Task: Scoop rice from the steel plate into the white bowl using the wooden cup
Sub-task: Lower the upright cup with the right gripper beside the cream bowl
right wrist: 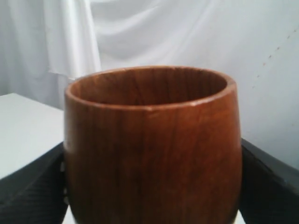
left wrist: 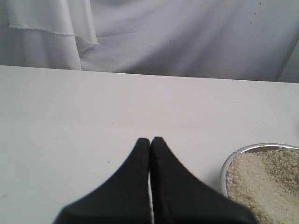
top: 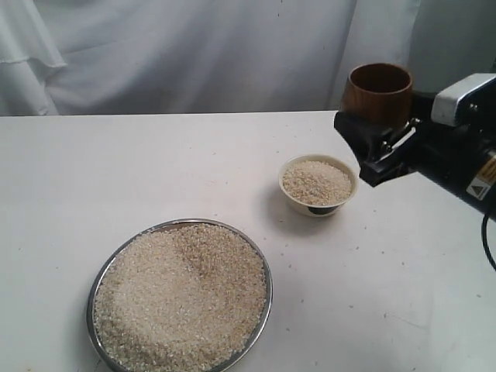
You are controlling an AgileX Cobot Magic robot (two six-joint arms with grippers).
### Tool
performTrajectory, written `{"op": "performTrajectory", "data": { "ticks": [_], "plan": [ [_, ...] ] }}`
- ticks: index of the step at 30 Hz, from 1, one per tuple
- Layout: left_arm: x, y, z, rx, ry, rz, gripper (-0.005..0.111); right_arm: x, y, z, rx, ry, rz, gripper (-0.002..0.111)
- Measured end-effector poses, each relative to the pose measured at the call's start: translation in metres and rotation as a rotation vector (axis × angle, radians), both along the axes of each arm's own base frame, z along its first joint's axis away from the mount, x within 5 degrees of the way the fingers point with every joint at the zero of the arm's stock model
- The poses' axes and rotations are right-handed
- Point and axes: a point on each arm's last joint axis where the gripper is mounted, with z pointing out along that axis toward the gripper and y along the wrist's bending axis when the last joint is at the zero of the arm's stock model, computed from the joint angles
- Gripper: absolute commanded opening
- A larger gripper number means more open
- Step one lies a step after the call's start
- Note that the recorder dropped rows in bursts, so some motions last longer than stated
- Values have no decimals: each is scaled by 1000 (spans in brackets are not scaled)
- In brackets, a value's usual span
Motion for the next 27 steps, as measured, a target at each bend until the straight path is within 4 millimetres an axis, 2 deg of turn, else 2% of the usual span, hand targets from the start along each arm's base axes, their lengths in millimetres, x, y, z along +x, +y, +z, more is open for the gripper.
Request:
{"op": "performTrajectory", "data": {
  "ticks": [4, 13, 18, 27],
  "plan": [
    [0, 0, 0, 0, 0, 0, 0, -9, 0, -19, -1, 47, 31, 0],
    [0, 0, 0, 0, 0, 0, 0, -15, 6, -75, -48, 228, 120, 0],
    [0, 0, 0, 0, 0, 0, 0, -20, 9, -87, -84, 258, 186, 0],
    [0, 0, 0, 0, 0, 0, 0, -22, 10, -92, -116, 279, 206, 0]
  ]
}}
